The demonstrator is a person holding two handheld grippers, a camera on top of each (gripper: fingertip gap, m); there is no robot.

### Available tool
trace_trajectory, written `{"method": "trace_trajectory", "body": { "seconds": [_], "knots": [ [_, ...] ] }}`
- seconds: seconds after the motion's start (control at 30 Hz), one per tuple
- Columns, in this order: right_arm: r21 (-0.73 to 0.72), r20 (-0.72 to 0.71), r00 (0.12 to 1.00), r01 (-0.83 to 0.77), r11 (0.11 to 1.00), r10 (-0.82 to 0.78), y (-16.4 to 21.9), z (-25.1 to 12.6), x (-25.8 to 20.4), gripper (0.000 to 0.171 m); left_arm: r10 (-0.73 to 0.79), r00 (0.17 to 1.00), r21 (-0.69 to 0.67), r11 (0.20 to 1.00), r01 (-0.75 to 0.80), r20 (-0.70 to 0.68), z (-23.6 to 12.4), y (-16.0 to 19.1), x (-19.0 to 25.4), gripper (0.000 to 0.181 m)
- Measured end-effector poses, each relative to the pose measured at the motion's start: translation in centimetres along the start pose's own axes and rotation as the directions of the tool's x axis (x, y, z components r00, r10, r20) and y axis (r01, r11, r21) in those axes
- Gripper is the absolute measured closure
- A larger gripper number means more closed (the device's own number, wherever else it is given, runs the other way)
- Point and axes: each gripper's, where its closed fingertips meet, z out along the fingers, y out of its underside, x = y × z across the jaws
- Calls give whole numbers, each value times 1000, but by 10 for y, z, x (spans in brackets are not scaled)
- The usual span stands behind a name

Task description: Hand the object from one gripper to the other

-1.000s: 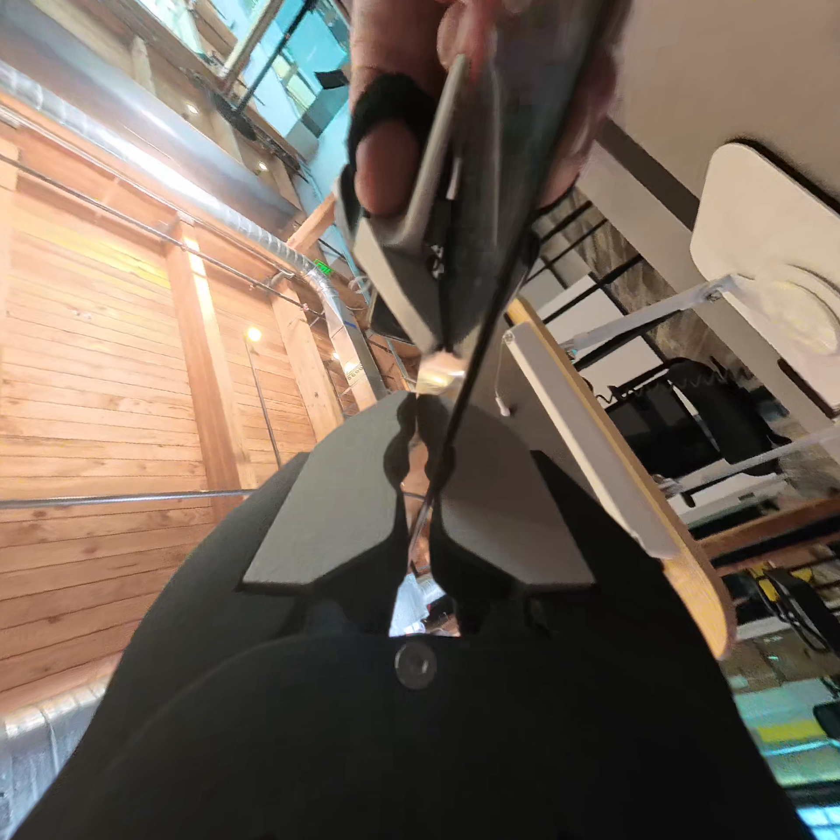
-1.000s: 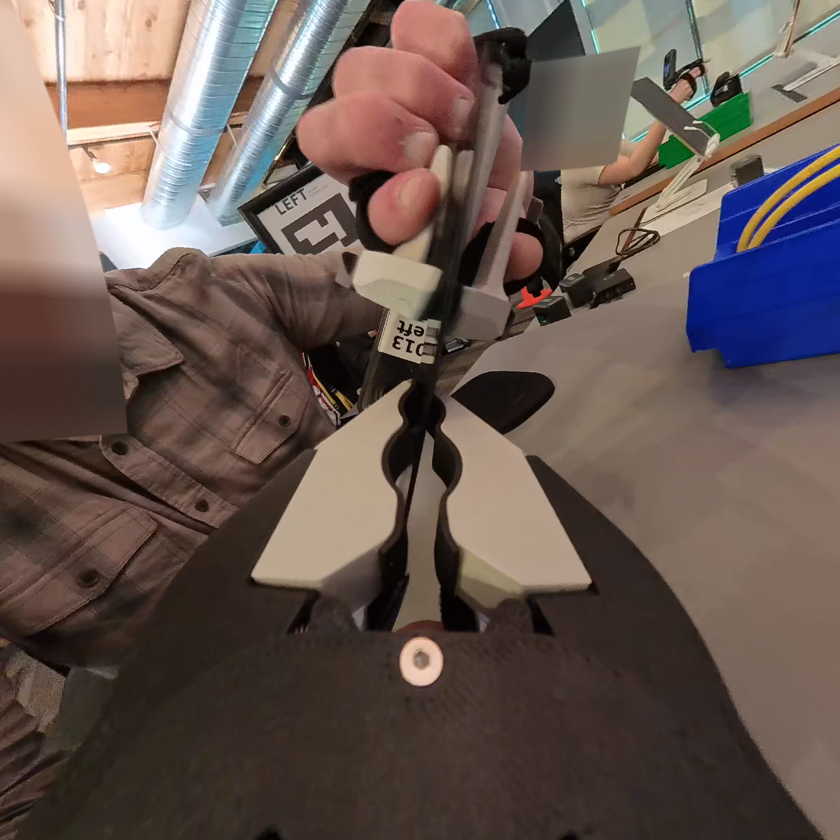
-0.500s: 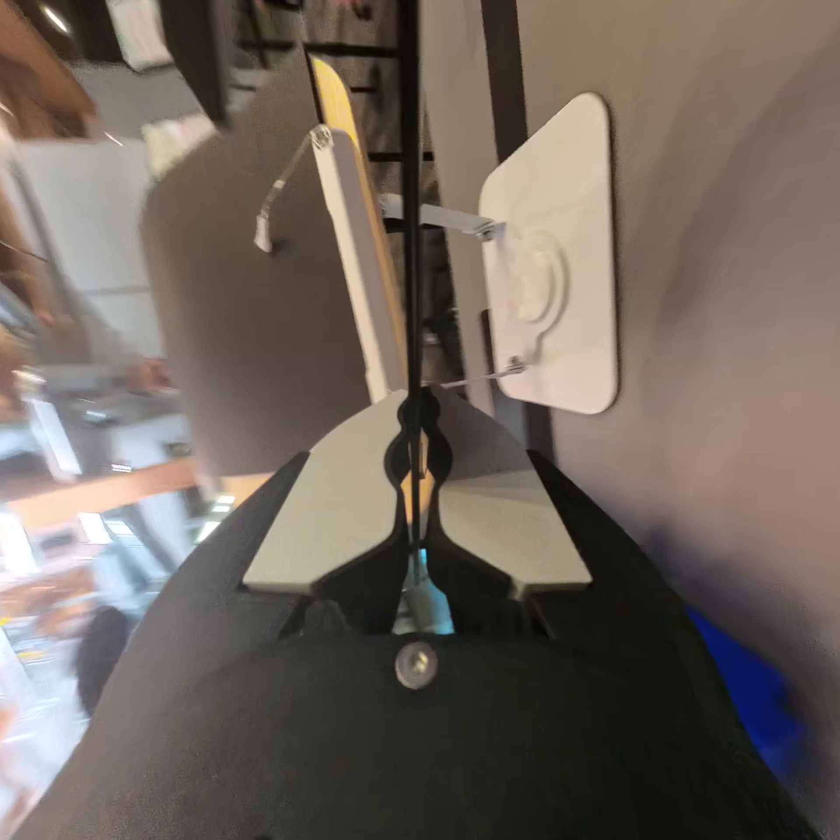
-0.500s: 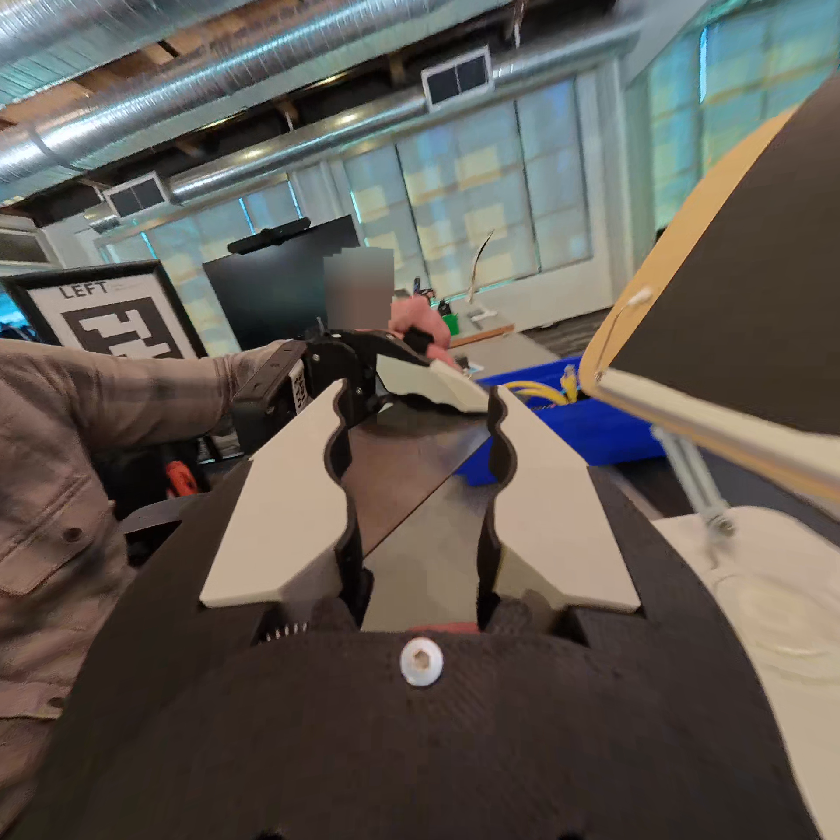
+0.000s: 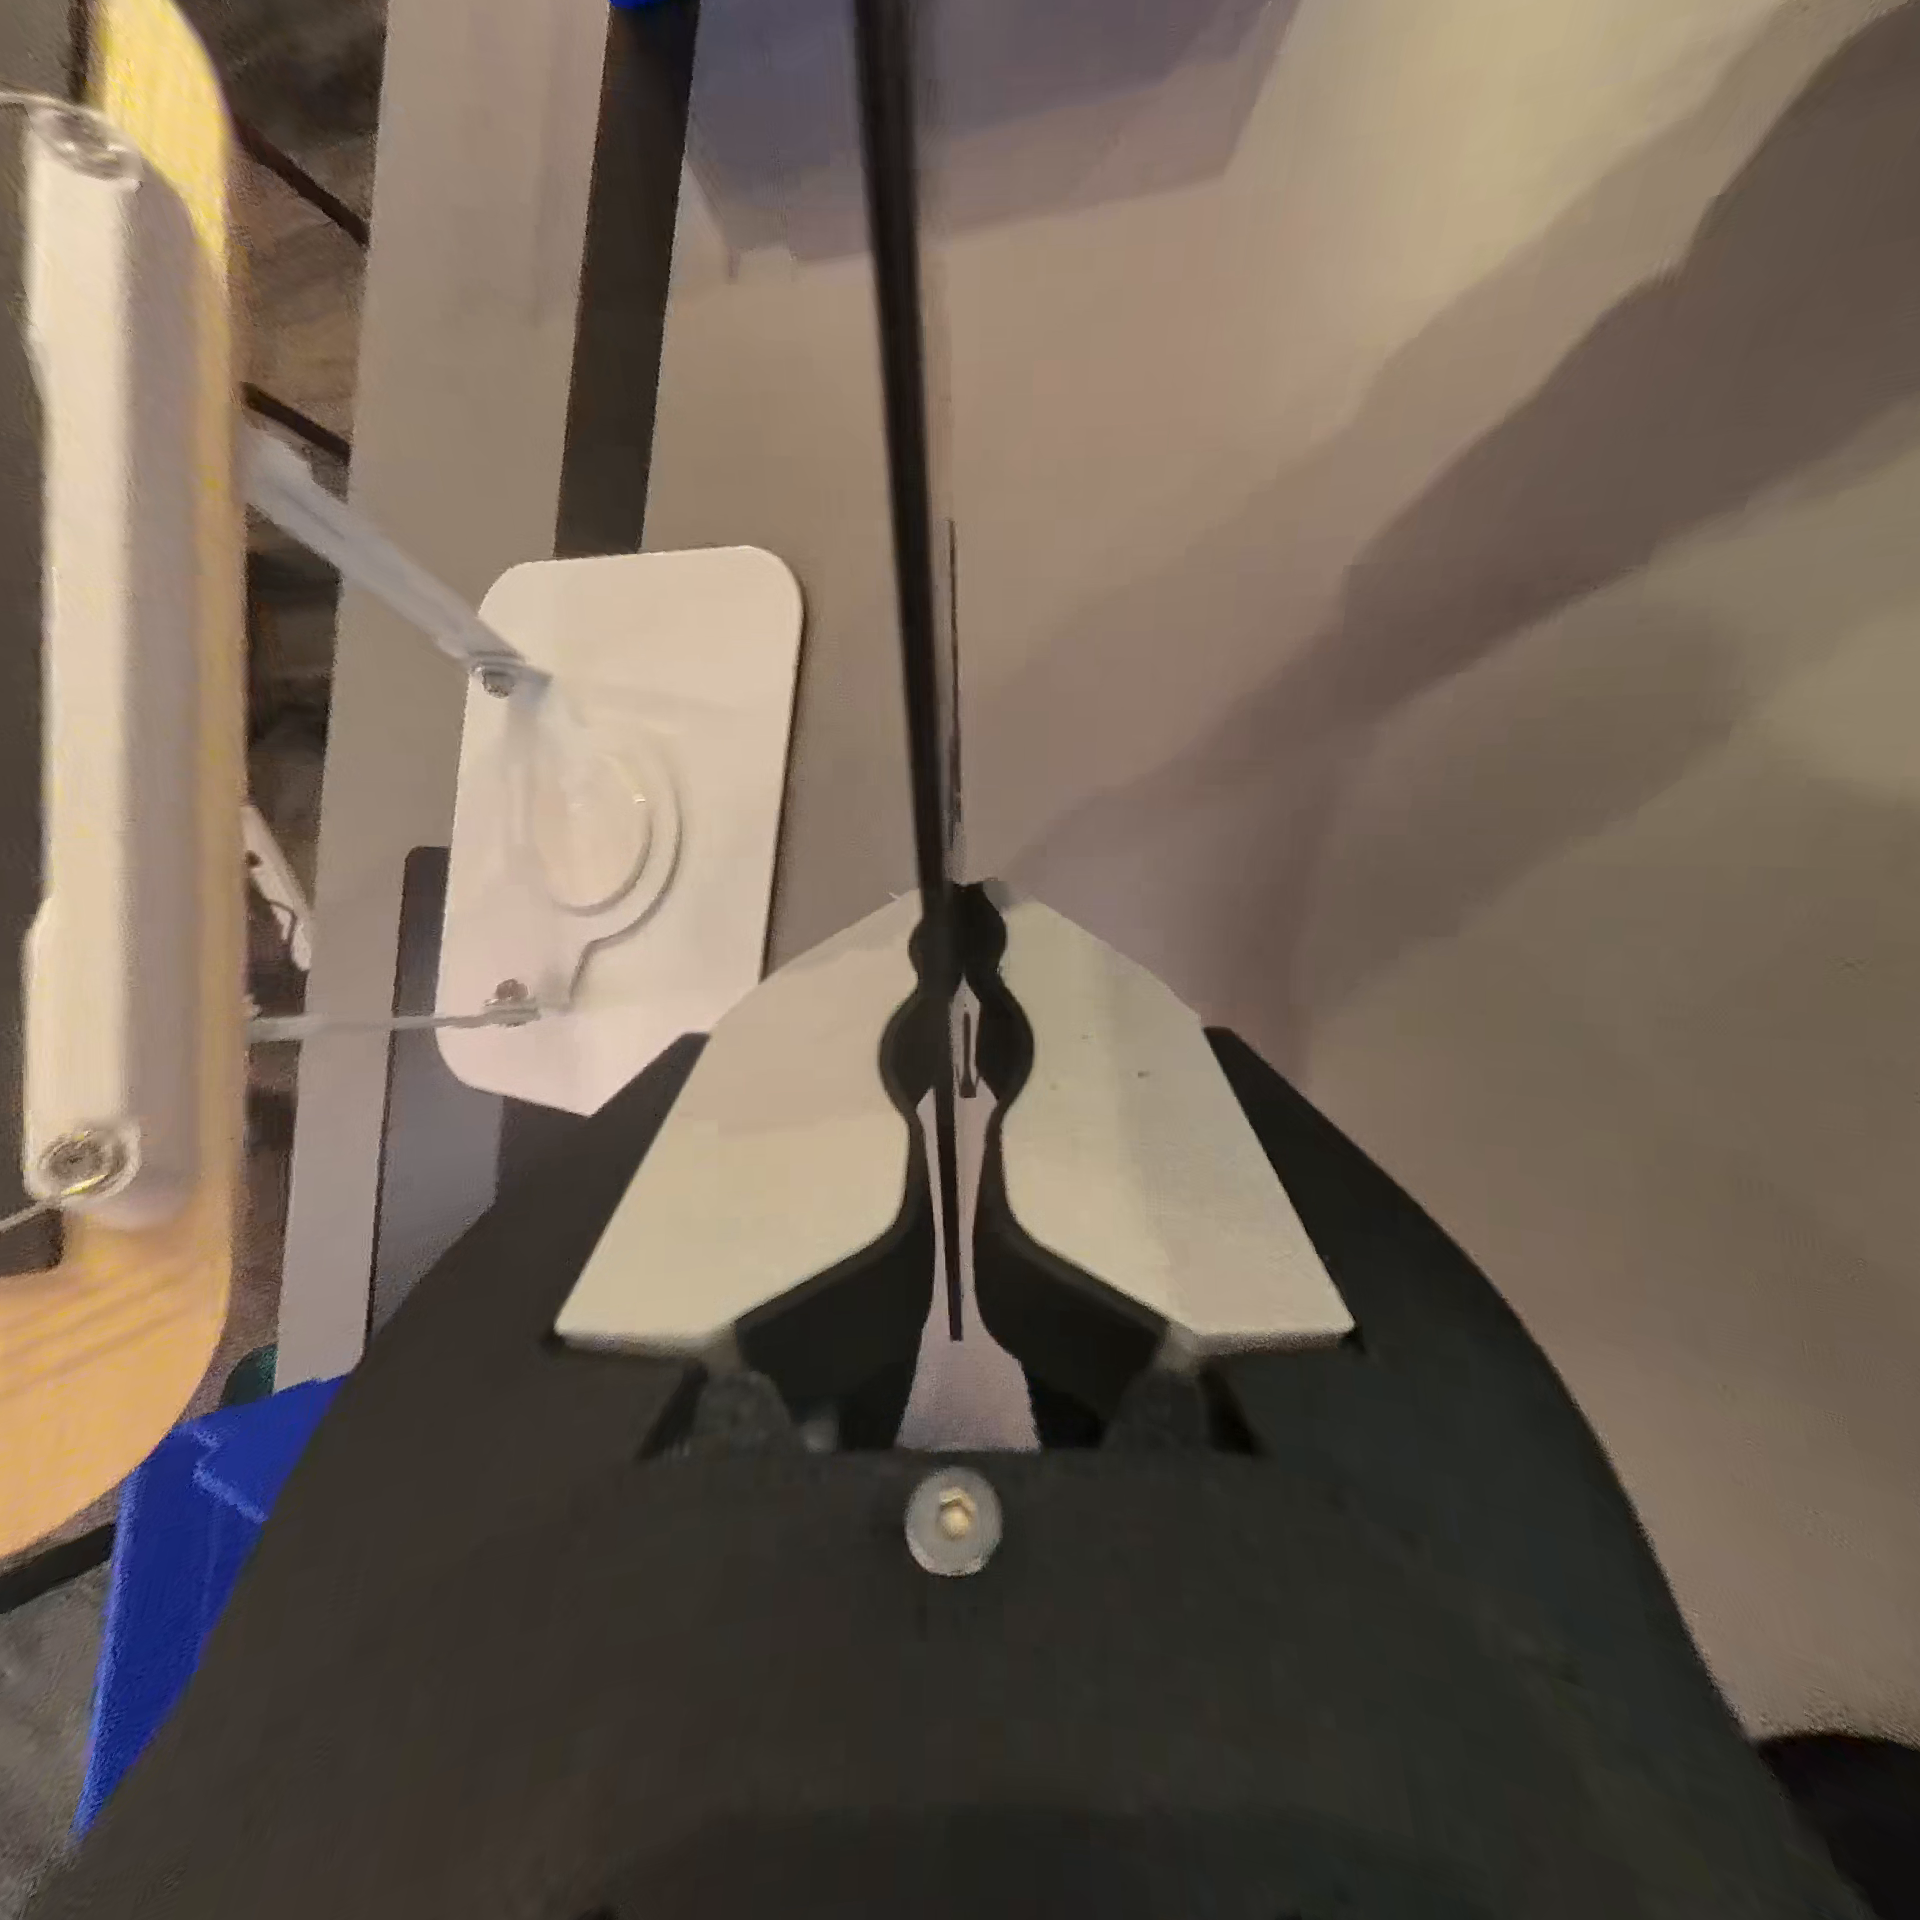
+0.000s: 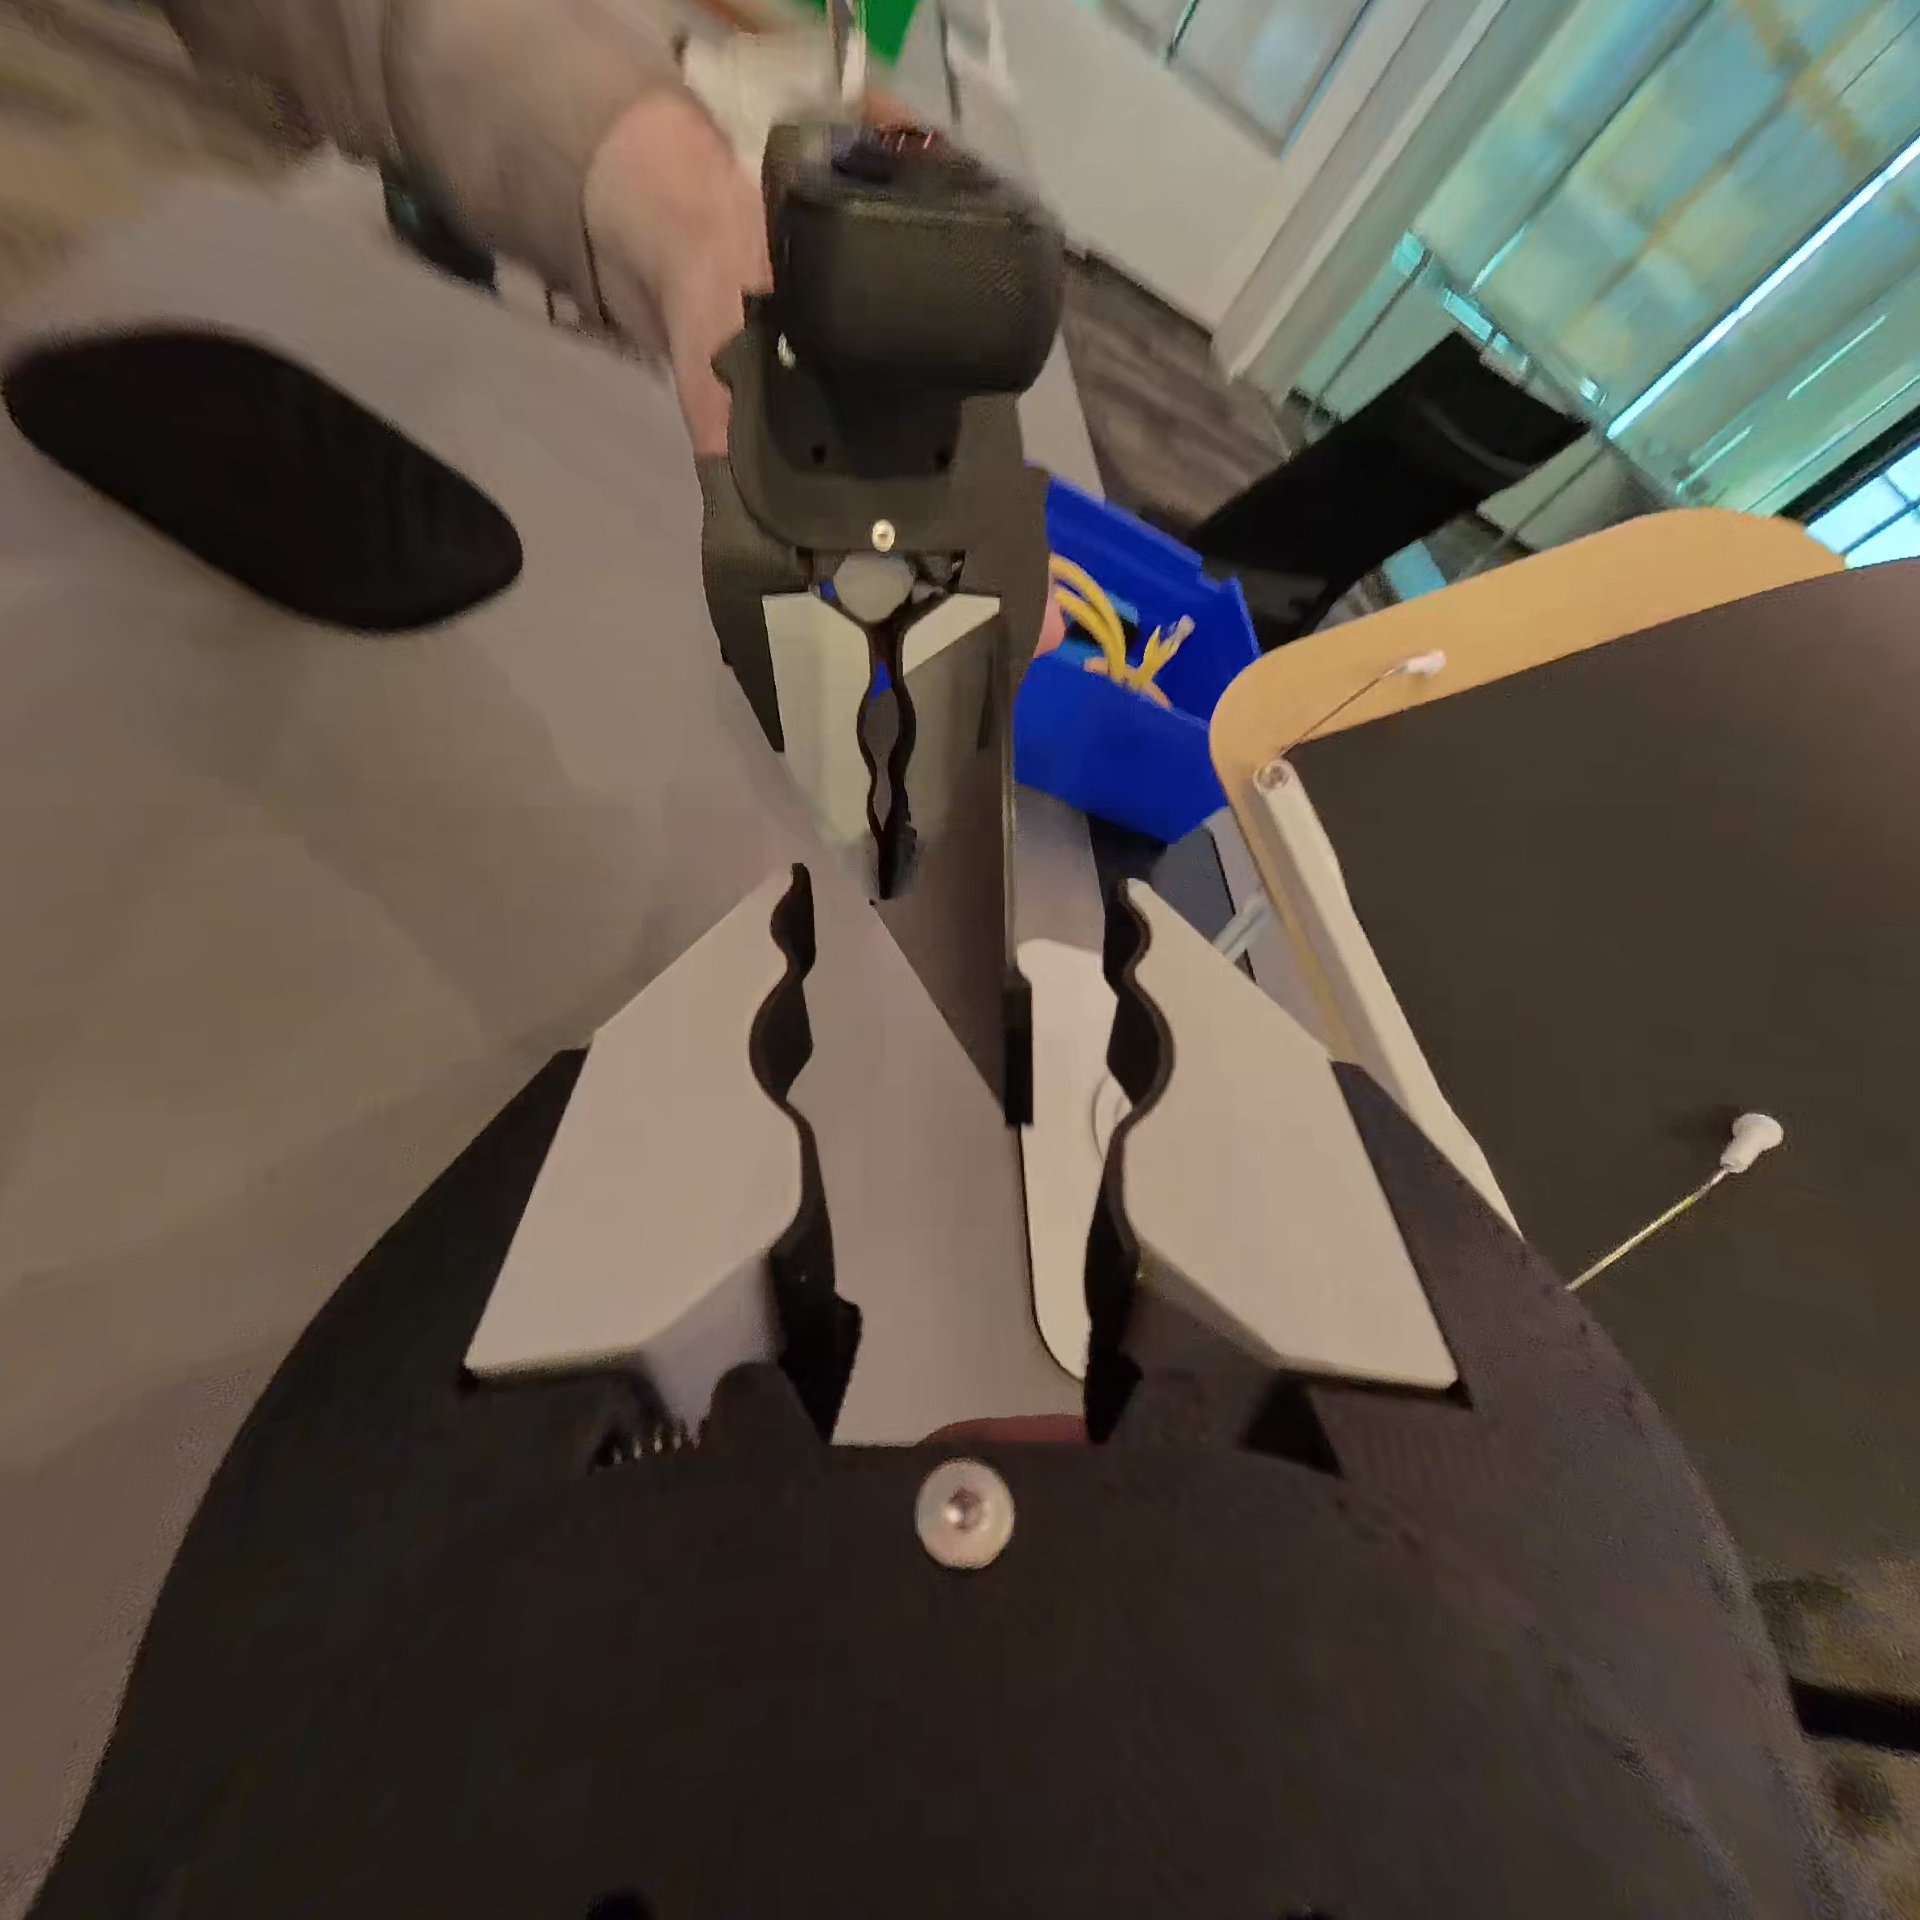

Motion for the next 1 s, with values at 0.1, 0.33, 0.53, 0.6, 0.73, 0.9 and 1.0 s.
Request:
{"method": "trace_trajectory", "body": {
  "seconds": [0.1,0.33,0.53,0.6,0.73,0.9,1.0],
  "knots": [
    [-101,16,1000,19,995,-17,10,10,-7,131,65,998,-3,998,-65,-23,8,-1,12,181],
    [-161,182,982,-20,987,50,23,16,-34,171,151,989,-26,988,-151,-9,18,3,21,181],
    [-84,272,927,-245,966,258,26,7,-30,171,375,902,-1,923,-384,214,8,-13,10,129],
    [-54,296,895,-332,942,332,28,5,-25,171,482,808,-39,865,-500,338,-3,-21,2,109],
    [-33,350,821,-470,882,451,35,3,-20,171,713,498,-191,648,-738,494,-21,-37,4,83],
    [-10,417,718,-609,793,557,47,2,-14,171,869,158,-377,360,-853,470,-27,-32,17,75],
    [20,473,640,-695,719,605,52,-1,-8,171,886,55,-414,269,-870,460,-31,-26,22,80]
  ]
}}
